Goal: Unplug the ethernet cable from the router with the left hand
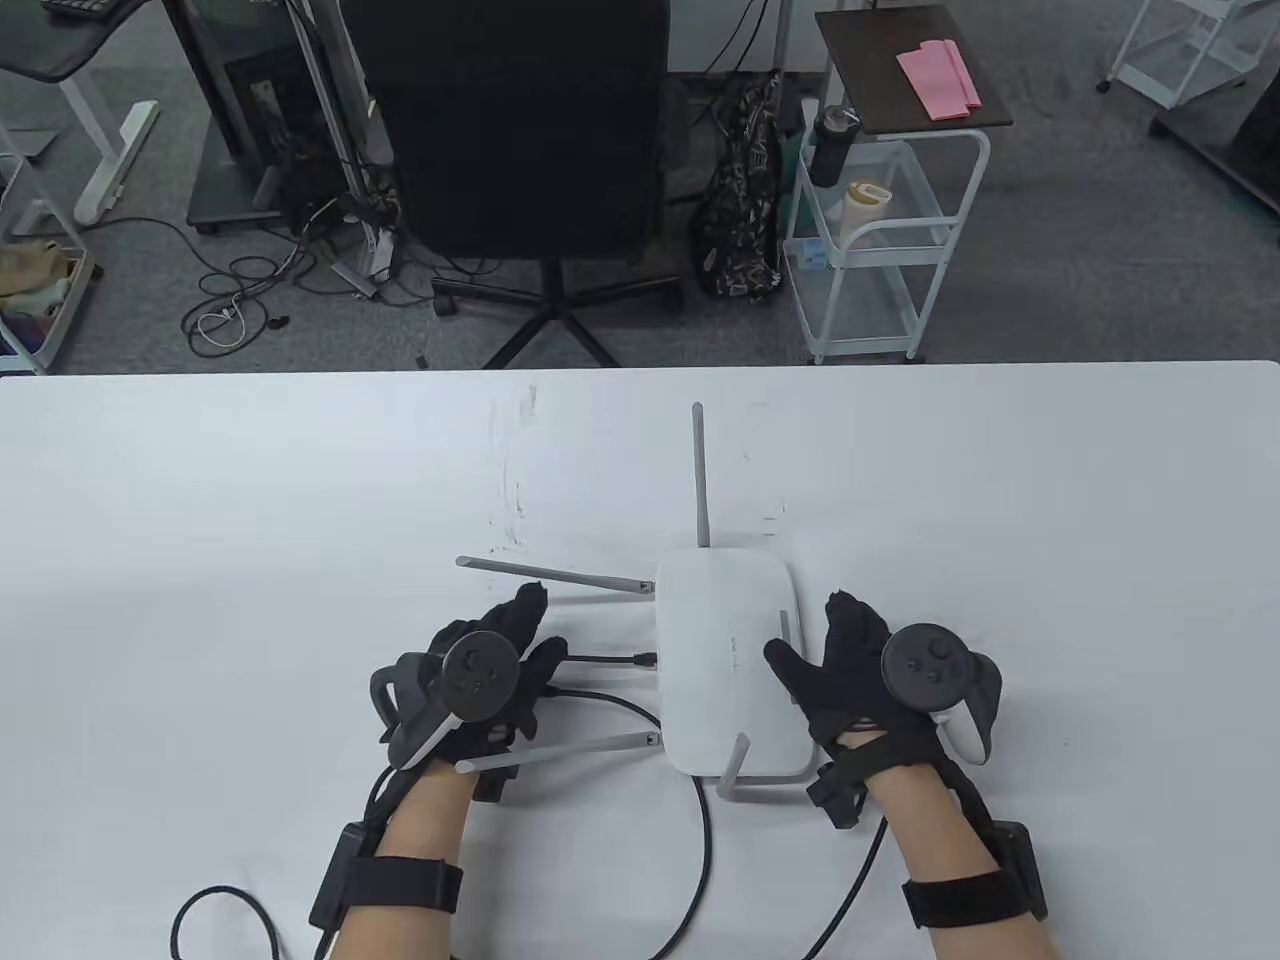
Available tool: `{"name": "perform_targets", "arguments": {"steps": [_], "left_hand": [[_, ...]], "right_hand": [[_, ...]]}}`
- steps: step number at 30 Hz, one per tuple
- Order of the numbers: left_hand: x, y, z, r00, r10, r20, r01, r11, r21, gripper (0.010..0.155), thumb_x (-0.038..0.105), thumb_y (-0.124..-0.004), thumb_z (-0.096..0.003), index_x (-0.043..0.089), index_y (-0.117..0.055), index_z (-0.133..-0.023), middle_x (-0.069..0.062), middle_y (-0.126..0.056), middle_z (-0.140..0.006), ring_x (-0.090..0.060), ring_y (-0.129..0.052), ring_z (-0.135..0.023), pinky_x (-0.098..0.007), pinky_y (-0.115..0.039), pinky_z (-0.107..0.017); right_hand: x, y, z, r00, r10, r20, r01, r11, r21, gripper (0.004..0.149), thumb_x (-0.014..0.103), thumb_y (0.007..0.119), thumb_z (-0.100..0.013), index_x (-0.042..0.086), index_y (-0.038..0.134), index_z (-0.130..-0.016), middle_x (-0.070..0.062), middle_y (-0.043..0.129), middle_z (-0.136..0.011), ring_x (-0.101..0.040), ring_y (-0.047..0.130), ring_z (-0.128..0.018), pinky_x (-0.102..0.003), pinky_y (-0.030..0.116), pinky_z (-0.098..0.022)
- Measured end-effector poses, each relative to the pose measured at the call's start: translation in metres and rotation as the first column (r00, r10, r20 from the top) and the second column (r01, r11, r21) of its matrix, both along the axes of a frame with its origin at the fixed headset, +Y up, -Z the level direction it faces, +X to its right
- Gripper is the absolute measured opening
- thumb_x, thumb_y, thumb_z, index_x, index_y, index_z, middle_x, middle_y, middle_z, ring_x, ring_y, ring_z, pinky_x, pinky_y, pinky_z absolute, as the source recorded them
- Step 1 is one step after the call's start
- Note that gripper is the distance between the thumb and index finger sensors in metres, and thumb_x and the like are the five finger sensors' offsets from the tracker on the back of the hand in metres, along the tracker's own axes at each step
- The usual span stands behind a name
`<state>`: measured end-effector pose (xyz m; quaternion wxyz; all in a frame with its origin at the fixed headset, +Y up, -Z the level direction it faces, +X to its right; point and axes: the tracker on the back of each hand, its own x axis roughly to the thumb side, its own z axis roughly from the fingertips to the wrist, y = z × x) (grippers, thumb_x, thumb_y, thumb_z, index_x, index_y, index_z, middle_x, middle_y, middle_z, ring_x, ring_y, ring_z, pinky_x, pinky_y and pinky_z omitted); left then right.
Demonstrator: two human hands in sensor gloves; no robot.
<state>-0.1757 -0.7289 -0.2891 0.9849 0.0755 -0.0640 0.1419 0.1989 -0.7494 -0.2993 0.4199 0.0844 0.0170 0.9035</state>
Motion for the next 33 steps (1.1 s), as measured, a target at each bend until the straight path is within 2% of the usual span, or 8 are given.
{"name": "perform_targets", "arguments": {"steps": [4, 12, 14, 16, 20, 24, 27, 33], "left_hand": [[0.009, -0.004, -0.002, 0.998, -0.043, 0.040, 0.044, 0.999, -0.028, 0.063, 0.060, -0.077, -0.0429, 0.033, -0.075, -0.100, 0.002, -0.097, -0.091, -0.020, -0.108, -0.075, -0.047, -0.077, -0.069], [0.013, -0.007, -0.005, 0.998, -0.060, 0.025, 0.061, 0.995, -0.082, 0.064, 0.060, -0.078, -0.0431, 0.032, -0.076, -0.100, 0.001, -0.096, -0.093, -0.022, -0.106, -0.077, -0.051, -0.076, -0.068], [0.014, -0.010, -0.005, 0.999, -0.018, 0.032, 0.022, 0.990, -0.138, 0.063, 0.060, -0.077, -0.0430, 0.032, -0.077, -0.100, 0.001, -0.096, -0.092, -0.022, -0.106, -0.077, -0.051, -0.075, -0.068], [0.016, -0.012, -0.005, 0.999, 0.018, 0.037, -0.014, 0.993, -0.116, 0.064, 0.060, -0.078, -0.0428, 0.030, -0.078, -0.099, -0.002, -0.096, -0.093, -0.025, -0.105, -0.077, -0.053, -0.073, -0.068], [0.027, -0.012, -0.003, 0.997, -0.003, 0.083, 0.014, 0.990, -0.138, 0.066, 0.062, -0.077, -0.0424, 0.031, -0.076, -0.101, -0.002, -0.091, -0.098, -0.027, -0.099, -0.085, -0.056, -0.068, -0.072], [0.035, -0.014, -0.001, 0.997, 0.001, 0.082, 0.019, 0.972, -0.235, 0.077, 0.073, -0.063, -0.0408, 0.029, -0.076, -0.103, -0.006, -0.086, -0.103, -0.033, -0.092, -0.092, -0.061, -0.059, -0.075], [0.040, -0.016, 0.000, 0.996, 0.007, 0.089, 0.013, 0.976, -0.219, 0.079, 0.074, -0.064, -0.0406, 0.027, -0.076, -0.103, -0.007, -0.086, -0.104, -0.035, -0.090, -0.093, -0.062, -0.057, -0.074], [0.052, -0.021, -0.001, 0.990, -0.012, 0.142, 0.056, 0.950, -0.307, 0.084, 0.074, -0.064, -0.0407, 0.027, -0.063, -0.110, -0.013, -0.073, -0.112, -0.040, -0.075, -0.103, -0.065, -0.046, -0.077]], "right_hand": [[-0.002, 0.002, -0.001, 0.997, -0.044, -0.065, 0.044, 0.999, -0.003, 0.092, 0.060, 0.071, -0.056, -0.013, 0.040, -0.103, -0.037, 0.030, -0.098, -0.067, 0.041, -0.083, -0.072, 0.046, -0.056], [0.000, 0.001, 0.001, 0.999, 0.004, -0.033, -0.004, 1.000, -0.025, 0.100, 0.069, 0.067, -0.055, -0.013, 0.037, -0.104, -0.040, 0.031, -0.100, -0.068, 0.042, -0.084, -0.071, 0.049, -0.057], [0.001, 0.001, 0.001, 0.999, 0.020, -0.030, -0.021, 0.999, -0.034, 0.102, 0.070, 0.066, -0.055, -0.014, 0.036, -0.104, -0.041, 0.030, -0.099, -0.068, 0.042, -0.083, -0.071, 0.049, -0.057], [0.001, 0.002, 0.002, 0.999, 0.035, -0.024, -0.035, 0.999, -0.035, 0.102, 0.070, 0.066, -0.054, -0.015, 0.037, -0.103, -0.042, 0.033, -0.098, -0.069, 0.046, -0.082, -0.071, 0.052, -0.056], [0.000, 0.004, 0.005, 0.998, 0.038, -0.044, -0.041, 0.996, -0.074, 0.102, 0.072, 0.065, -0.054, -0.015, 0.041, -0.103, -0.043, 0.039, -0.096, -0.069, 0.051, -0.080, -0.070, 0.056, -0.055], [-0.005, -0.001, 0.006, 0.995, 0.069, -0.075, -0.080, 0.986, -0.144, 0.103, 0.072, 0.064, -0.055, -0.014, 0.036, -0.104, -0.044, 0.038, -0.096, -0.070, 0.050, -0.080, -0.071, 0.055, -0.055], [-0.007, -0.002, 0.007, 0.993, 0.091, -0.069, -0.101, 0.981, -0.164, 0.103, 0.072, 0.064, -0.055, -0.014, 0.037, -0.103, -0.044, 0.049, -0.093, -0.068, 0.062, -0.074, -0.067, 0.063, -0.051], [-0.015, -0.005, 0.007, 0.989, 0.120, -0.084, -0.133, 0.976, -0.172, 0.101, 0.072, 0.064, -0.055, -0.015, 0.041, -0.103, -0.041, 0.058, -0.090, -0.063, 0.068, -0.069, -0.062, 0.069, -0.048]]}}
